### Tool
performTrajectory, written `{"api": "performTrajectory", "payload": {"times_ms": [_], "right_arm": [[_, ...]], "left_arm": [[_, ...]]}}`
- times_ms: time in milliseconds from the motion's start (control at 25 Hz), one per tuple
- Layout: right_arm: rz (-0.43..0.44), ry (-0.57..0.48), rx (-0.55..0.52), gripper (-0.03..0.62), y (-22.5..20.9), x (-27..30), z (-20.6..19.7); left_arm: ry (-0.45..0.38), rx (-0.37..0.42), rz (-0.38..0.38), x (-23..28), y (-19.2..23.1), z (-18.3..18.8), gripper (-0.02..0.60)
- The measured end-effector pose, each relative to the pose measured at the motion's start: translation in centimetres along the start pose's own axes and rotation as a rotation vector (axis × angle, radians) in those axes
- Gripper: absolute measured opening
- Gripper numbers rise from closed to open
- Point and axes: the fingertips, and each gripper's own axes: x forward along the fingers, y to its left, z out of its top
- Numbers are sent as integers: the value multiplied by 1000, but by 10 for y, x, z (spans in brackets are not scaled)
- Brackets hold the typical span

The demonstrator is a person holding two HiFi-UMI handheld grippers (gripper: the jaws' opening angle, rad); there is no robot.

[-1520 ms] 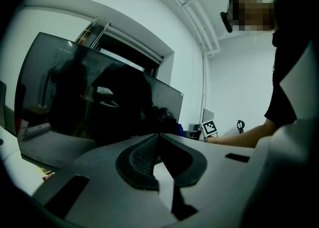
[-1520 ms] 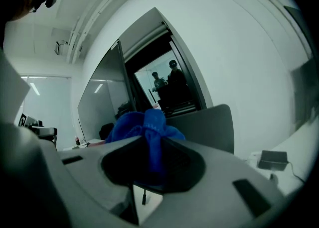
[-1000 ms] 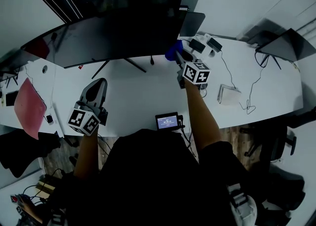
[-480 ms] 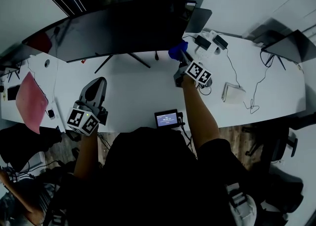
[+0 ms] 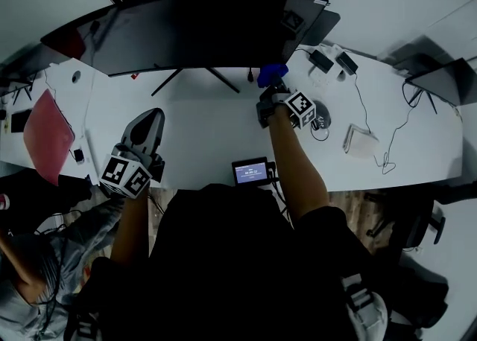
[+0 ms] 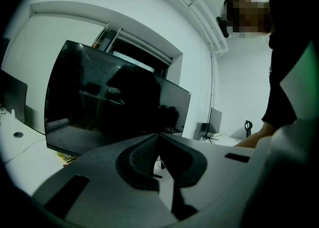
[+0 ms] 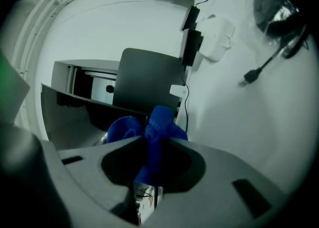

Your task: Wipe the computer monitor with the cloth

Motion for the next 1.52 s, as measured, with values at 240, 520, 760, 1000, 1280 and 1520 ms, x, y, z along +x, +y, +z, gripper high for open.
{"api": "performTrajectory", "payload": {"times_ms": [240, 520, 760, 1000, 1280, 1520], "right_arm": [[-10, 20, -48, 92, 14, 11, -29], [-36, 51, -101, 92, 24, 24, -61], [-49, 77, -137, 92, 32, 36, -90], [-45, 126, -167, 92, 42, 52, -129], [-42, 174, -201, 92, 53, 68, -170], [-41, 211, -220, 92, 62, 81, -202]], "left_arm": [[-6, -9, 15, -24, 25, 1, -6], [-33, -25, 34, -49, 57, 7, -6], [-57, -37, 58, -71, 85, 13, -6], [-75, -46, 82, -94, 112, 17, -6], [-92, -59, 107, -119, 143, 19, -6], [-95, -69, 115, -137, 160, 19, -6]]}}
